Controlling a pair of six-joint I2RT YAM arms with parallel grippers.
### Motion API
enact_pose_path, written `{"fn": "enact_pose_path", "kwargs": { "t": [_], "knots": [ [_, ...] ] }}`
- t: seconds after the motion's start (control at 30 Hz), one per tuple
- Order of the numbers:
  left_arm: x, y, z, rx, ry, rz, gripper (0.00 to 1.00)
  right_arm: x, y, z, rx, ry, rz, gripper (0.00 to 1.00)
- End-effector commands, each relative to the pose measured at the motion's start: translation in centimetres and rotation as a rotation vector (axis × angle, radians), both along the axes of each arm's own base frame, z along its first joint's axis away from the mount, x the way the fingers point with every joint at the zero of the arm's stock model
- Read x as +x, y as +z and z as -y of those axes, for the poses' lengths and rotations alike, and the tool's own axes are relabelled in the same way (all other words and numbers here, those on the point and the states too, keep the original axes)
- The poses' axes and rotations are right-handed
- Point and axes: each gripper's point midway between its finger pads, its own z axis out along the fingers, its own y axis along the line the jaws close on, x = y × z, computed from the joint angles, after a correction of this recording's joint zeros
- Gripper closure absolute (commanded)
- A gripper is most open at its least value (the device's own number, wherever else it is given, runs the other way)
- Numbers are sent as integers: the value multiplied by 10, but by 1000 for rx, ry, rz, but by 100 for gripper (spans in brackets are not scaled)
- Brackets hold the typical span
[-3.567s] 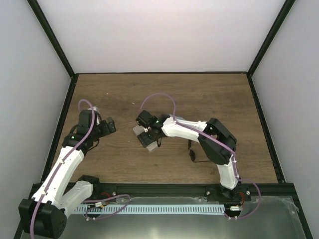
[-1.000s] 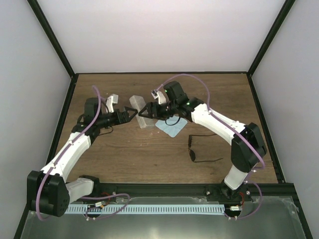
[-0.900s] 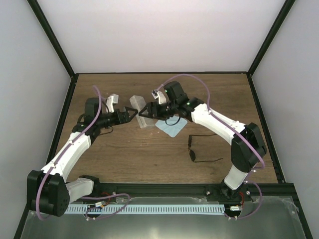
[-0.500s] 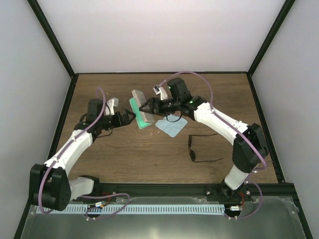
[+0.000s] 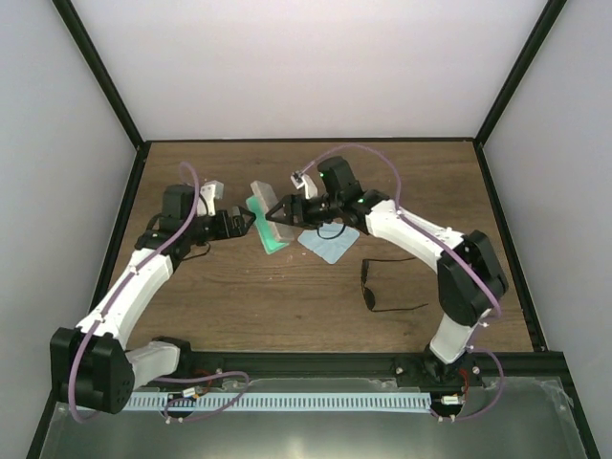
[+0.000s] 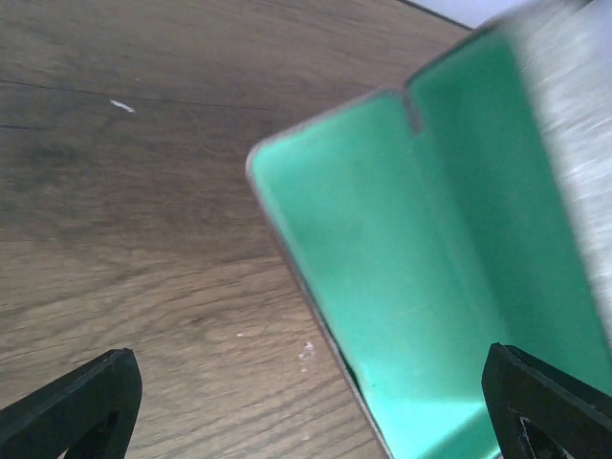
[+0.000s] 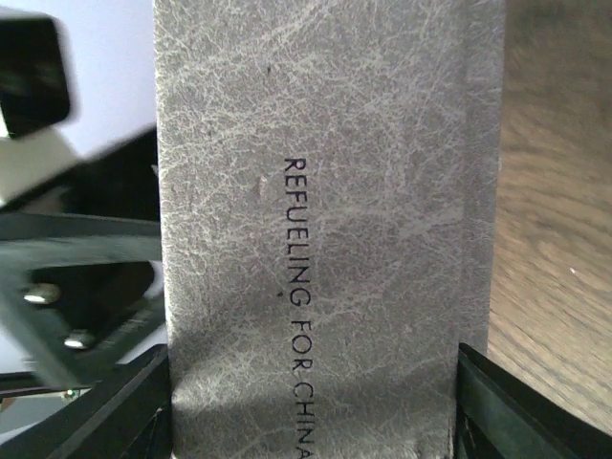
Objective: Organize the sunglasses
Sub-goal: Open the sunglasses case, then place the sunglasses case at the center of the board.
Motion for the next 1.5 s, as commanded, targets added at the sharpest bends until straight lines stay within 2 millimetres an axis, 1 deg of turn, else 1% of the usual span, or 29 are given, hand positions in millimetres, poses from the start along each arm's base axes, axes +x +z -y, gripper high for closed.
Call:
{"fn": "enact_pose_path", "kwargs": {
  "t": [0.0, 0.07, 0.2, 0.27, 0.33, 0.4, 0.47, 0.5, 0.53, 0.57, 0.63, 0.67, 0.77, 0.83, 0.97, 1.1, 1.17, 1.23, 1.33, 1.43, 1.47],
  "knots": [
    [-5, -28, -23, 180, 31, -47, 0, 0, -42, -6, -17, 53, -38, 38],
    [-7, -42, -32, 228, 54, -79, 0, -2, -59, -8, -27, 80, -59, 37],
    [-7, -59, -43, 293, 85, -113, 0, -7, -85, -13, -28, 144, -82, 35],
    [-5, -67, -46, 320, 90, -131, 2, -8, -98, -14, -42, 164, -91, 33],
    [-2, -75, -48, 339, 94, -146, 7, -7, -114, -13, -68, 168, -113, 32],
    [1, -80, -49, 356, 95, -158, 10, -8, -126, -12, -88, 169, -124, 29],
    [3, -85, -50, 367, 98, -165, 10, -8, -135, -11, -109, 168, -129, 23],
    [4, -87, -51, 369, 97, -167, 15, -7, -139, -9, -121, 167, -132, 20],
    [4, -90, -51, 372, 97, -166, 25, -7, -143, -9, -130, 168, -135, 19],
    [5, -93, -51, 376, 98, -168, 32, -6, -147, -8, -140, 167, -138, 17],
    [6, -99, -51, 381, 94, -178, 38, -5, -148, -9, -149, 173, -133, 14],
    [6, -103, -51, 383, 87, -186, 39, -4, -149, -9, -155, 173, -131, 13],
    [9, -107, -46, 381, 60, -176, 38, -2, -145, -9, -165, 177, -112, 10],
    [13, -105, -41, 378, 30, -148, 35, 1, -143, -6, -191, 166, -93, 9],
    [20, -104, -21, 363, -58, -95, 35, 4, -140, 5, -256, 131, -55, 5],
    [27, -112, 3, 386, -141, -73, 35, 4, -134, 17, -305, 106, -12, 1],
    [32, -119, 11, 421, -170, -68, 34, 5, -129, 21, -327, 92, 9, 1],
    [39, -125, 12, 450, -177, -80, 36, 5, -125, 25, -345, 83, 28, 0],
    [52, -130, 8, 503, -161, -74, 37, 4, -116, 32, -367, 75, 50, 0],
    [63, -133, 7, 539, -169, -71, 39, 1, -106, 43, -377, 62, 68, 0],
    [64, -138, 8, 544, -177, -80, 40, 0, -102, 48, -376, 56, 68, 0]
  ]
}}
